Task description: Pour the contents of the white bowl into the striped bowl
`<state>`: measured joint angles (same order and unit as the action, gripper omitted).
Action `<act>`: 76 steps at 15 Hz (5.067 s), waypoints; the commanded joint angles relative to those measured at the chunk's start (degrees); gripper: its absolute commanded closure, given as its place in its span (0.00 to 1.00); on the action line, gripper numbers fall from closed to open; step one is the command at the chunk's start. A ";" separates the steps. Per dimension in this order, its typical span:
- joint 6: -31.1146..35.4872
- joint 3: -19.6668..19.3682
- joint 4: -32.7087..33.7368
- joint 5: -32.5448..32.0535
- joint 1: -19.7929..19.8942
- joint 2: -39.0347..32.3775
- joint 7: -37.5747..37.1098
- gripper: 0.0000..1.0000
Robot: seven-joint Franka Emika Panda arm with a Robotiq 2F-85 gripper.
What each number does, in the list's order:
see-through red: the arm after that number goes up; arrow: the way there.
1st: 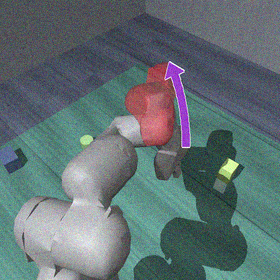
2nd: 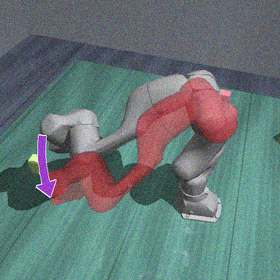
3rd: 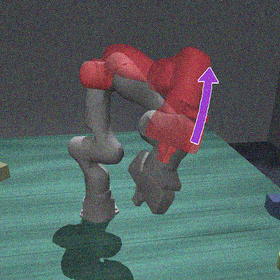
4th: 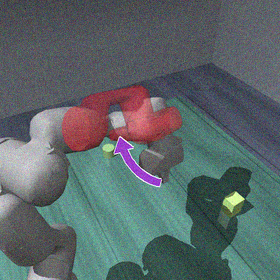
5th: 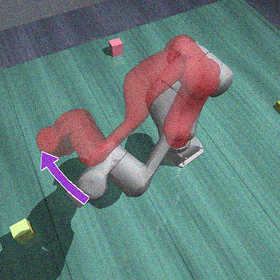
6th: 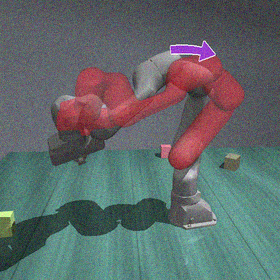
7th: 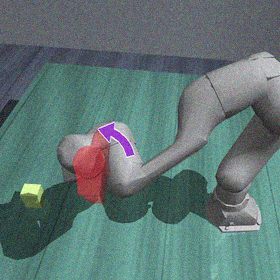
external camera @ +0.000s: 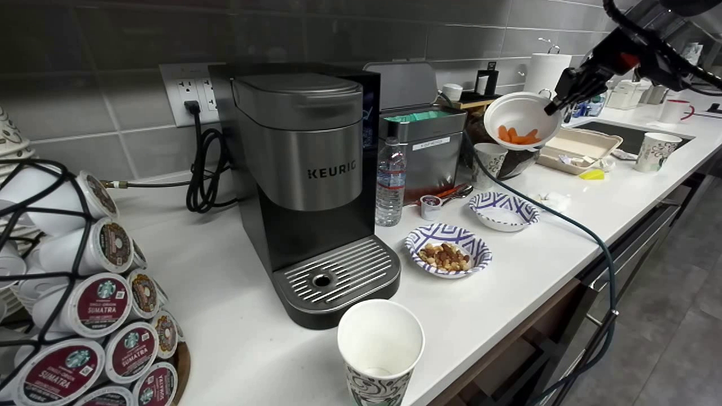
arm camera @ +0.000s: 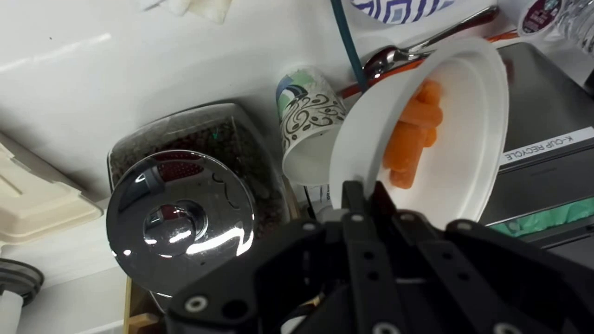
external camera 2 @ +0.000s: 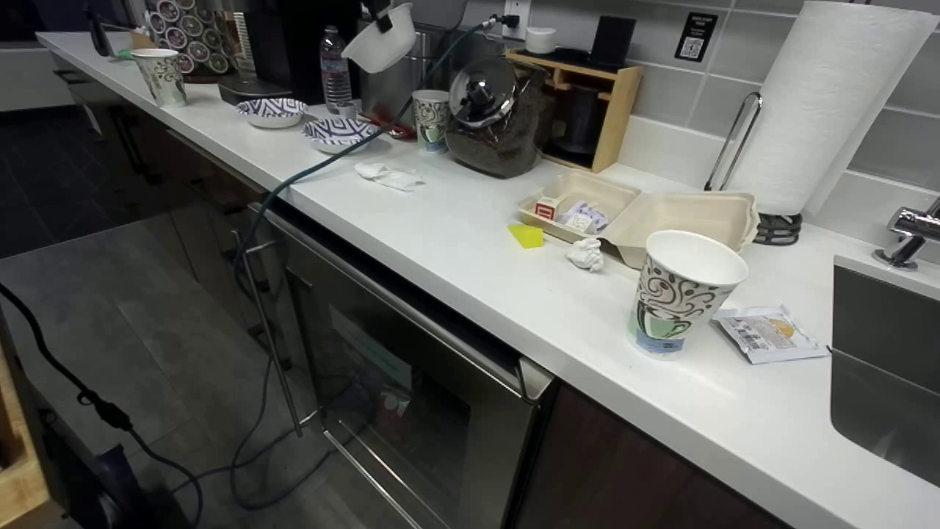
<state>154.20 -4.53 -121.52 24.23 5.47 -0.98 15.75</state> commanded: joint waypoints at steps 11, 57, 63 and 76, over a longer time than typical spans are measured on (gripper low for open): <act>-8.94 3.08 -0.59 -22.02 -3.57 -0.39 -7.38 0.98; -32.74 9.04 15.51 -77.93 -13.65 -9.61 -9.78 0.98; -33.36 9.54 17.54 -82.67 -14.04 -11.84 -8.90 0.98; -34.81 11.20 19.34 -85.71 -14.60 -12.11 -8.84 0.98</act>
<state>119.61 6.44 -102.34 -61.54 -9.26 -13.06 6.79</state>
